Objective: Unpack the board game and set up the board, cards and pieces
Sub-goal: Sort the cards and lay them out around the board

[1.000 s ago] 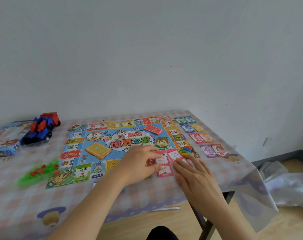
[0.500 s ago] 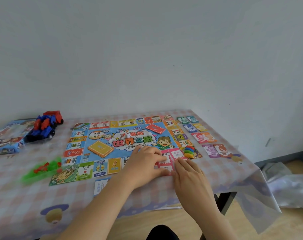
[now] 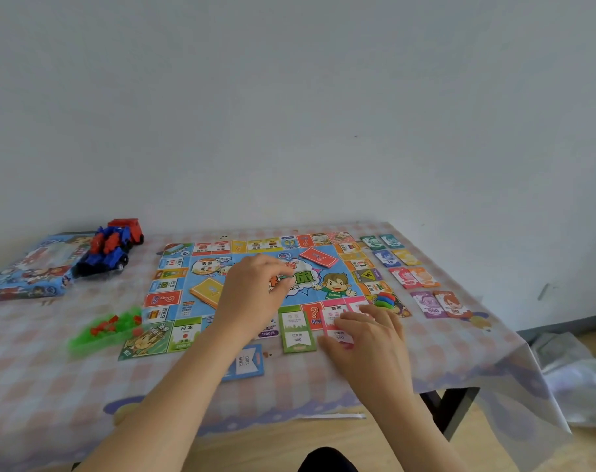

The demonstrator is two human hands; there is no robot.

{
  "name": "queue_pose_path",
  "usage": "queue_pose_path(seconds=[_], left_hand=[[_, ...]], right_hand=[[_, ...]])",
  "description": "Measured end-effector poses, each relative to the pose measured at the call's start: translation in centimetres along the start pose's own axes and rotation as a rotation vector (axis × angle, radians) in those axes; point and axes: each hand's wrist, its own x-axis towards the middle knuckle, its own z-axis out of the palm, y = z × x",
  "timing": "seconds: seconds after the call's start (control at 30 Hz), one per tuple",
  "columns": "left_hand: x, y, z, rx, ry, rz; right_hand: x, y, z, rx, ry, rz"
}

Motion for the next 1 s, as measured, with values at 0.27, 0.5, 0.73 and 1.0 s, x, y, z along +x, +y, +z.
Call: queue_pose_path(seconds=[0.27, 0.5, 0.73, 1.0], left_hand=[[-0.2, -0.3, -0.2, 0.013, 0.008, 0.009], [0.0, -0.4, -0.1, -0.003, 0.02, 0.03], [0.0, -0.9, -0.5, 0.004, 0.031, 0.039], [0.2, -2.5, -2.6, 0.014, 0.022, 0.001]], right_hand=[[0.5, 0.8, -1.0, -0.05, -0.073, 0.006], [0.6, 0.8, -1.2, -0.037, -0.07, -0.005], [0.8, 1.1, -0.9, -0.014, -0.049, 0.006], [2.2, -0.7, -0.7, 0.172, 0.165, -0.003]])
